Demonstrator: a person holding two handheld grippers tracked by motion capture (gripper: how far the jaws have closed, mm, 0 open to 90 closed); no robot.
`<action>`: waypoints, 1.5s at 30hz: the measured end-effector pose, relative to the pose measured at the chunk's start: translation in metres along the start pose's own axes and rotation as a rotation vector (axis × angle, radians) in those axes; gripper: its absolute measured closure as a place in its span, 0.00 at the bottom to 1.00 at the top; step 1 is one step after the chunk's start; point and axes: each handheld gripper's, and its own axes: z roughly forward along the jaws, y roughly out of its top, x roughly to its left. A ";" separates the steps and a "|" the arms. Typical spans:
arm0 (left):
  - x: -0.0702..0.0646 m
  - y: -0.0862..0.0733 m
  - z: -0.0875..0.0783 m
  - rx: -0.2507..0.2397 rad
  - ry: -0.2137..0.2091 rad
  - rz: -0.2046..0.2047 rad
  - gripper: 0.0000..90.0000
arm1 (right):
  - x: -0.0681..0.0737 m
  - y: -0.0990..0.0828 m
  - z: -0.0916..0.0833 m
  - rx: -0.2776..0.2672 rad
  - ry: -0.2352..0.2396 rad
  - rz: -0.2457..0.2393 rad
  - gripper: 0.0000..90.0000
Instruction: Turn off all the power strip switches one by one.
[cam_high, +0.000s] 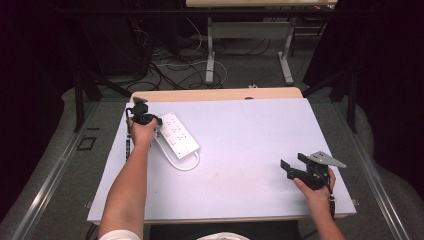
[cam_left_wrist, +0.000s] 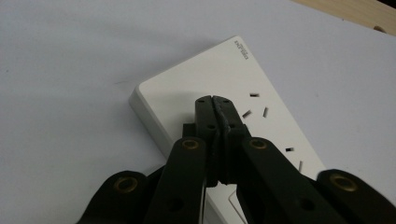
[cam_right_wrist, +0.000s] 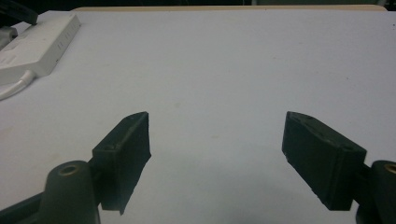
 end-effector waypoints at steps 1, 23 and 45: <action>0.001 0.000 -0.001 0.004 0.001 0.005 1.00 | 0.000 0.000 0.000 -0.005 -0.002 0.001 0.25; 0.001 -0.001 -0.001 0.002 0.003 0.023 1.00 | 0.001 0.001 -0.001 0.009 0.014 -0.015 0.25; 0.007 -0.002 -0.002 -0.025 0.042 -0.003 1.00 | 0.002 0.001 -0.001 0.011 0.010 -0.004 0.25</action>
